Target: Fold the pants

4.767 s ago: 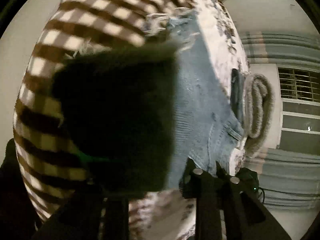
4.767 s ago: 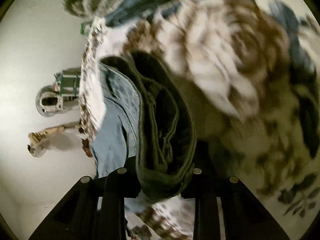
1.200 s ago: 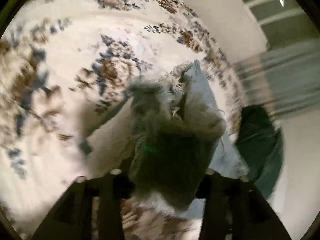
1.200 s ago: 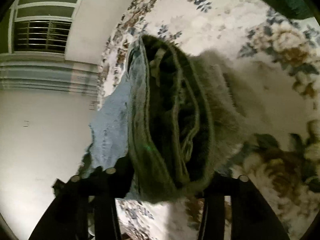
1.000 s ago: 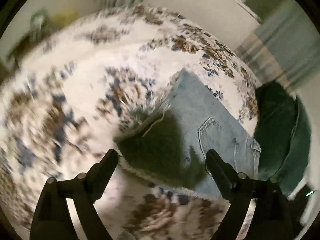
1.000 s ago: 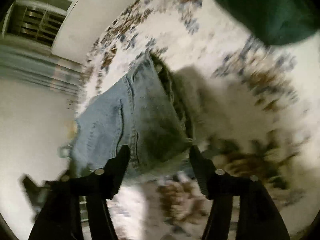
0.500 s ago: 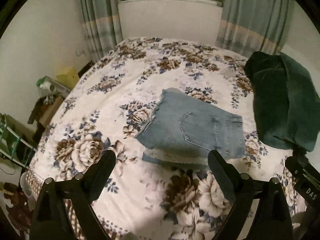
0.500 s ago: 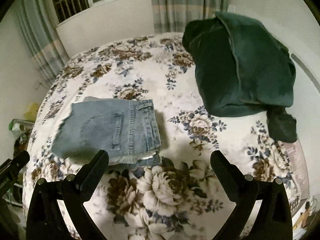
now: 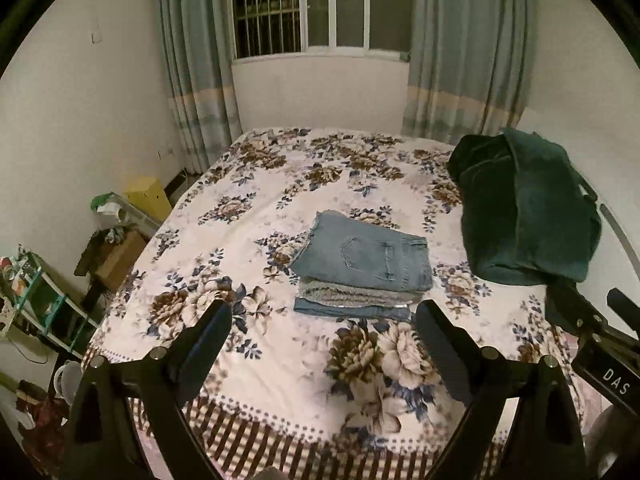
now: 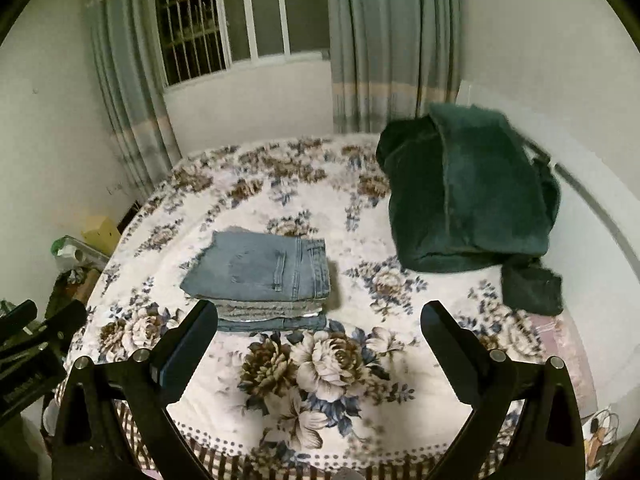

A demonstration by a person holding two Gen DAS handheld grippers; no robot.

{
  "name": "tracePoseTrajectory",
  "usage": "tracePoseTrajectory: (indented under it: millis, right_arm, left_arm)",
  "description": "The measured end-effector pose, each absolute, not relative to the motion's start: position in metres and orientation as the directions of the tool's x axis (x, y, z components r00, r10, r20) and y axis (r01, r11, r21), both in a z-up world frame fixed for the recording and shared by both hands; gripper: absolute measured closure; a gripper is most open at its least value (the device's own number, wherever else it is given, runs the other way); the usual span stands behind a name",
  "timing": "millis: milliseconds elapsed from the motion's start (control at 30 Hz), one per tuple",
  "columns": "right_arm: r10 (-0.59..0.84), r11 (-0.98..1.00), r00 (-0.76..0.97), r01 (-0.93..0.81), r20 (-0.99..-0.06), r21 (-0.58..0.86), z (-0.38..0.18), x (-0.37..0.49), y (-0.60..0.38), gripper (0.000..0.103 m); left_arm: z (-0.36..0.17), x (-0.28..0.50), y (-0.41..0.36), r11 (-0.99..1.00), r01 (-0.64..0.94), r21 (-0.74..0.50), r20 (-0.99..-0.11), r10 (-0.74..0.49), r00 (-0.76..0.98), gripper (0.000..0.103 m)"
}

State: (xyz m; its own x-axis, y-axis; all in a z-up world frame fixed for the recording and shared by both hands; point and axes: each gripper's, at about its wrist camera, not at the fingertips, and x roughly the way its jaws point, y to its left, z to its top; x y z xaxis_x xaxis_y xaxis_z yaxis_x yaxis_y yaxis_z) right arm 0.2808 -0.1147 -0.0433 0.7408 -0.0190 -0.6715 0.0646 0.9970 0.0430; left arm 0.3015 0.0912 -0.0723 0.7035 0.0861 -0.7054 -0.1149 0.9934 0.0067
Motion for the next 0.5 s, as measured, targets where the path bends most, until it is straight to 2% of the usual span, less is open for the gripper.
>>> tracePoseTrajectory:
  millis: [300,400,500]
  right_arm:
    - [-0.032,0.999,0.782,0.05,-0.622,0.012,0.024,0.177,-0.11,0.0]
    - [-0.032,0.999,0.787,0.049,-0.616,0.01,0.038,0.158,-0.108,0.0]
    - [-0.042,0.999,0.8,0.054,-0.598,0.002,0.048,0.141,-0.105,0.0]
  left_arm:
    - [-0.028,0.232,0.088,0.995,-0.096,0.014,-0.662,0.081,0.745,0.009]
    - [-0.021,0.216,0.09,0.996,-0.088,-0.001,-0.643,0.067,0.763,0.0]
    - [-0.017,0.209,0.091,0.996,-0.087,0.003,-0.632,0.069,0.772,0.0]
